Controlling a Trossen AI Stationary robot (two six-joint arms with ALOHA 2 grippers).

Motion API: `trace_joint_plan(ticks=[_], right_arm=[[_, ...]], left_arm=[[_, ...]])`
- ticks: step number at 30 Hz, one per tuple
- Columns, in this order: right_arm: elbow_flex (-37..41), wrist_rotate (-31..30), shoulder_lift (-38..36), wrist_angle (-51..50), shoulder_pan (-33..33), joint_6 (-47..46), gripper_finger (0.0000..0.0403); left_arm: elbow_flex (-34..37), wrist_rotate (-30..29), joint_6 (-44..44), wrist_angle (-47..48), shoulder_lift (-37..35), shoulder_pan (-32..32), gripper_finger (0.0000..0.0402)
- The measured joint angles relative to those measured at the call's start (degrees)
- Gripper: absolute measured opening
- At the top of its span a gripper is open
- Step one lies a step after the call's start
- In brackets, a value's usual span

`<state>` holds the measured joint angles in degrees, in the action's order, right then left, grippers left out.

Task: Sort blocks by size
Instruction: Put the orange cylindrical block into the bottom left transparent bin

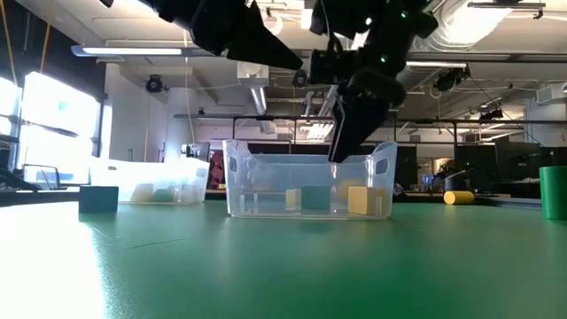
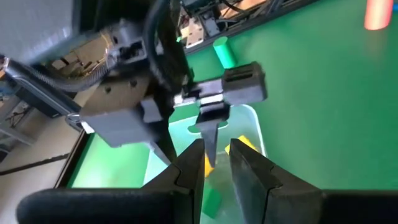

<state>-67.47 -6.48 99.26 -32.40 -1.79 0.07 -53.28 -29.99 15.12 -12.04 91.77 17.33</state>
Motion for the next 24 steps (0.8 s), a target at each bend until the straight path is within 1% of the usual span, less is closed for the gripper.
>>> trace_joint_plan(ticks=[6, 10, 13, 17, 21, 24], right_arm=[[-1.9, -1.1, -1.6, -3.7, -1.1, -1.6, 0.0215], [-0.5, -5.1, -5.9, -4.6, -5.2, -2.8, 0.0216], [2.3, -9.5, -10.2, -4.4, -9.7, -4.7, 0.0216], [7.3, -15.2, -16.4, -2.9, -16.3, -9.8, 0.0216], [13.7, -19.5, -21.6, 2.2, -22.2, -15.4, 0.0217], [18.3, -21.2, -24.5, 6.3, -25.8, -19.2, 0.0217]], left_arm=[[0.0, -0.1, -0.6, 0.9, 0.0, 0.1, 0.0060], [0.0, -0.3, -1.1, 1.4, 0.0, 0.1, 0.0060], [0.0, -0.3, -1.8, 2.0, 0.0, 0.3, 0.0060], [0.0, -0.3, -2.1, 1.9, 0.0, 0.3, 0.0060], [0.0, -0.3, -1.7, 1.4, 0.0, 0.3, 0.0060], [0.1, -0.2, -1.5, 0.9, 0.0, 0.3, 0.0060]])
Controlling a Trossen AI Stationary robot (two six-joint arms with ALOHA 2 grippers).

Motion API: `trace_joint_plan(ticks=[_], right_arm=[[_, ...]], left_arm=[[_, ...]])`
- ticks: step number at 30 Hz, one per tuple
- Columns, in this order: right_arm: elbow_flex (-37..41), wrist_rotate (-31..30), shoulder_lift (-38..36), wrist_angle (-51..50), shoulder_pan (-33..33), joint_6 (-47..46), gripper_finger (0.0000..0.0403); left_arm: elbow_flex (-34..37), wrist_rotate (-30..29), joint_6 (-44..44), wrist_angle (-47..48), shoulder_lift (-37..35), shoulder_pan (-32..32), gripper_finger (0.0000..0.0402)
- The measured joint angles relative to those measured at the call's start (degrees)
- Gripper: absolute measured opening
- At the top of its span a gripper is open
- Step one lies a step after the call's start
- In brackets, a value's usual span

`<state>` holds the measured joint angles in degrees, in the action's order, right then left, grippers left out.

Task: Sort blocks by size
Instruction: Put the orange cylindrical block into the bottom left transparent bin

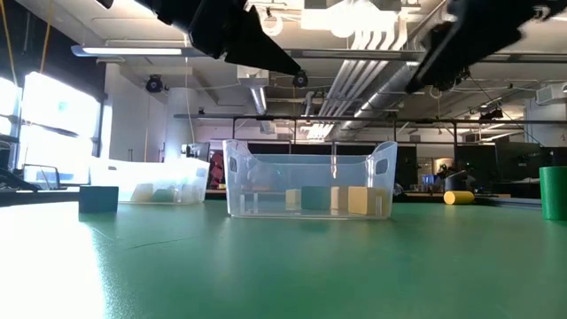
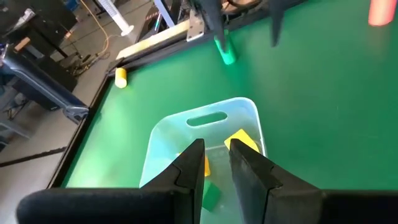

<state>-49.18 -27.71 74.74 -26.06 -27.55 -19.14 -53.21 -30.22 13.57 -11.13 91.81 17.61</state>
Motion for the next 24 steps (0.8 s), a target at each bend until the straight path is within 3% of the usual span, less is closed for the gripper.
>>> trace_joint_plan(ticks=[11, 24], right_arm=[[6.9, -3.8, -2.5, 3.7, -8.2, -11.9, 0.0217], [3.8, -4.0, -2.5, 3.6, -24.8, -26.5, 0.0217]], left_arm=[[0.0, 10.6, -1.9, -11.0, 0.9, -0.1, 0.0060], [0.0, 11.6, -7.5, -28.1, 9.6, 9.3, 0.0060]])
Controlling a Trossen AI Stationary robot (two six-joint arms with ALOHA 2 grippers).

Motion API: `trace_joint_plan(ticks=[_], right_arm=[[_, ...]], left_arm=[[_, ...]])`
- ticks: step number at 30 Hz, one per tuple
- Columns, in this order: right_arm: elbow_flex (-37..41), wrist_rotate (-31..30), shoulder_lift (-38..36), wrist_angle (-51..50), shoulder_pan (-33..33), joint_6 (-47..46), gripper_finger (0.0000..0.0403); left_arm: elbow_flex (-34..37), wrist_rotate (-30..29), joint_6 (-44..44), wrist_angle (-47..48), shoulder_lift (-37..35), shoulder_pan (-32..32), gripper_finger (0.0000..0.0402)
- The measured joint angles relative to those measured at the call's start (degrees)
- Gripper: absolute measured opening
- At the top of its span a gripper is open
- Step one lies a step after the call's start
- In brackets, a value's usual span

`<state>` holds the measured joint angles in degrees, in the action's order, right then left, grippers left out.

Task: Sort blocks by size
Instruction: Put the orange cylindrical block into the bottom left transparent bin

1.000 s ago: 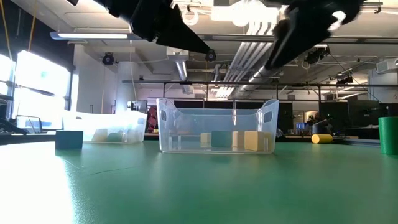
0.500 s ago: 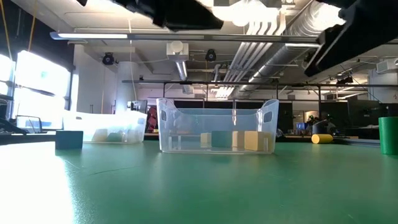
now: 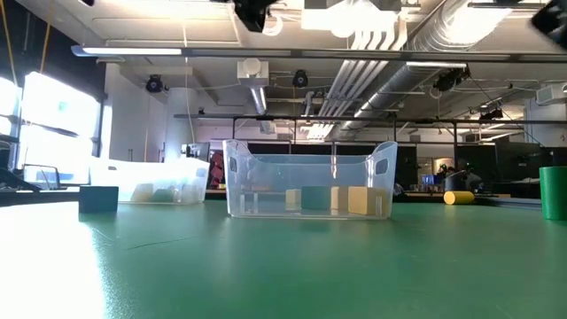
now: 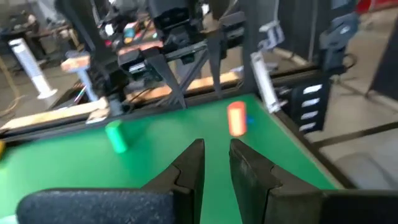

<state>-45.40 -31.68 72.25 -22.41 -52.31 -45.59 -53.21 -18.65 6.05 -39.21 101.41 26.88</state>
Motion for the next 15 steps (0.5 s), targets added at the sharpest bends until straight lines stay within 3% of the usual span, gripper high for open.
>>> trace_joint_plan(ticks=[5, 8, 15], right_arm=[[-2.2, -2.7, 1.3, -1.8, -6.5, -7.8, 0.0215], [-5.3, -2.5, 3.7, -6.4, -9.3, -13.1, 0.0206], [-16.0, 3.1, 12.6, -22.0, -13.3, -24.4, 0.0178]], left_arm=[[0.0, -0.4, -2.7, -5.6, 2.5, 2.7, 0.0060], [0.0, -4.1, -6.1, -7.3, 3.8, 4.5, 0.0060], [-1.4, -12.0, -10.3, -7.7, 6.3, 9.1, 0.0060]])
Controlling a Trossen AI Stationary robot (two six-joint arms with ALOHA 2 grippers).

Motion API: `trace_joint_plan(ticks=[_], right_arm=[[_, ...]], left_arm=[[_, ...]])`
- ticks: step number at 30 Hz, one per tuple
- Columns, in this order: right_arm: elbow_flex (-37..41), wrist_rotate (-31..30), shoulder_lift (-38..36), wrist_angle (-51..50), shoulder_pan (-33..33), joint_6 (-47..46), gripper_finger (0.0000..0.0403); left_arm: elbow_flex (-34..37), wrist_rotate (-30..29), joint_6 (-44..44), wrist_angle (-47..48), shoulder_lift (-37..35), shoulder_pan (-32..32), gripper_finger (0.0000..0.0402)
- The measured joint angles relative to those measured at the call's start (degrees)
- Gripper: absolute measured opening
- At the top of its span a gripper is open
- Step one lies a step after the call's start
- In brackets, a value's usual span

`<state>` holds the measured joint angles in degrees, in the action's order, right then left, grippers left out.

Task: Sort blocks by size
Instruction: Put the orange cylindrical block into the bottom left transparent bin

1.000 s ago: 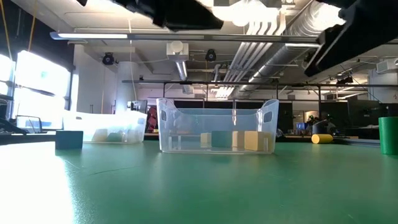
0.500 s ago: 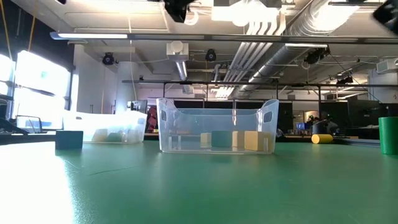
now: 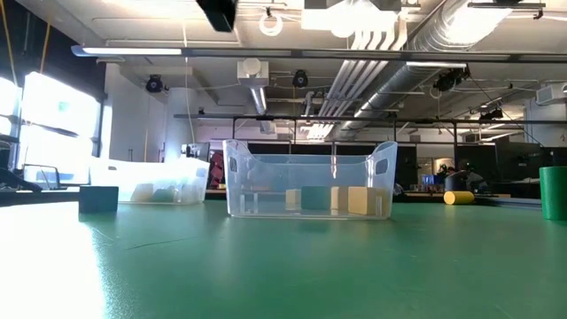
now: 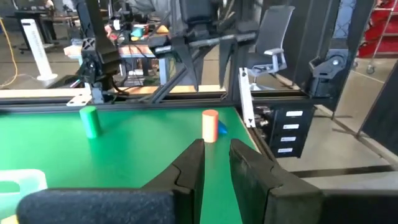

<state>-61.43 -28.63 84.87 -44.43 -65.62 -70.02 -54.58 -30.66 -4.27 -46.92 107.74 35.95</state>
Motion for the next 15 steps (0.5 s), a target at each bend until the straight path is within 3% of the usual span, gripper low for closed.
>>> trace_joint_plan(ticks=[6, 15], right_arm=[[-1.5, 9.8, 5.5, -0.9, -1.9, -4.2, 0.0172], [-1.5, 10.5, 9.4, -1.6, -4.3, -13.7, 0.0188]], left_arm=[[-2.2, -4.7, 1.1, 0.4, 2.1, 2.2, 0.0060], [-4.1, -5.0, 1.2, 0.7, 3.1, 2.1, 0.0060]])
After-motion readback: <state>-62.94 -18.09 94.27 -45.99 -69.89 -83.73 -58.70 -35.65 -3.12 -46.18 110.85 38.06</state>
